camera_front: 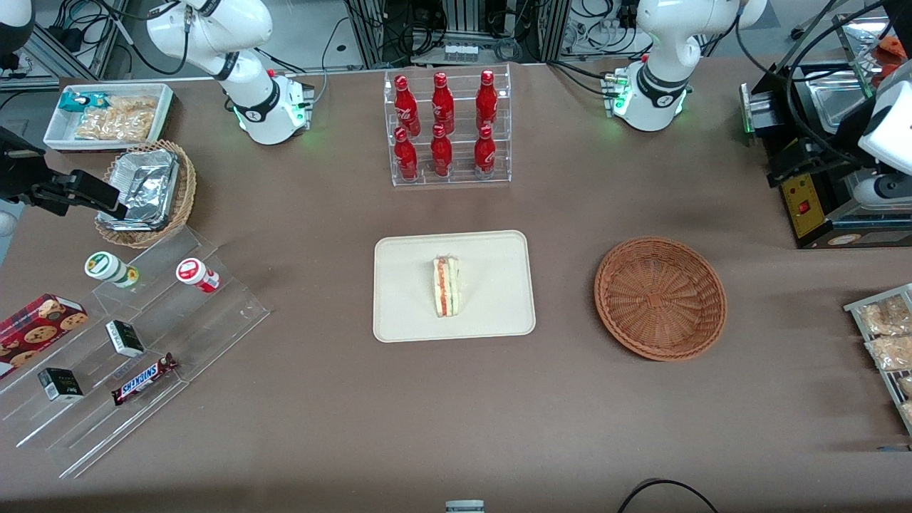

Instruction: Place sandwich from basket to tray

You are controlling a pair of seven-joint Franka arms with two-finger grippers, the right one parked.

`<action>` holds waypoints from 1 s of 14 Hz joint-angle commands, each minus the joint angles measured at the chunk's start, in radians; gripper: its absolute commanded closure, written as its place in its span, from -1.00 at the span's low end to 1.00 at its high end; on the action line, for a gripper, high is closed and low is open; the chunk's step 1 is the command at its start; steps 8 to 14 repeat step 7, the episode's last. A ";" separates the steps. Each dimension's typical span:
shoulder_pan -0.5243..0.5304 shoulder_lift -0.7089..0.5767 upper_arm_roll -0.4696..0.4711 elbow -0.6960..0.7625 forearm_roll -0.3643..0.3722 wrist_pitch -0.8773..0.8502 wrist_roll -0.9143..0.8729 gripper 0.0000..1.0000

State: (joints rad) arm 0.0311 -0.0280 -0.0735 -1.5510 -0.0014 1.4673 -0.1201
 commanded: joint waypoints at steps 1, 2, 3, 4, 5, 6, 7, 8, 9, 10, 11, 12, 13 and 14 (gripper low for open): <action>-0.011 0.031 0.008 0.037 0.030 0.030 0.031 -0.99; -0.010 0.036 0.006 0.040 0.032 0.030 0.031 -0.99; -0.010 0.037 0.006 0.040 0.040 0.030 0.031 -0.99; -0.008 0.036 0.000 0.040 0.041 0.027 0.028 -0.99; -0.007 0.033 0.000 0.038 0.040 0.022 0.031 -0.99; -0.007 0.034 0.000 0.040 0.032 0.022 0.028 -0.99; -0.007 0.033 0.000 0.037 0.031 0.021 0.019 -0.99; -0.007 0.033 0.000 0.037 0.031 0.021 0.019 -0.99; -0.007 0.033 0.000 0.037 0.031 0.021 0.019 -0.99; -0.007 0.033 0.000 0.037 0.031 0.021 0.019 -0.99; -0.007 0.033 0.000 0.037 0.031 0.021 0.019 -0.99; -0.007 0.033 0.000 0.037 0.031 0.021 0.019 -0.99; -0.007 0.033 0.000 0.037 0.031 0.021 0.019 -0.99; -0.007 0.033 0.000 0.037 0.031 0.021 0.019 -0.99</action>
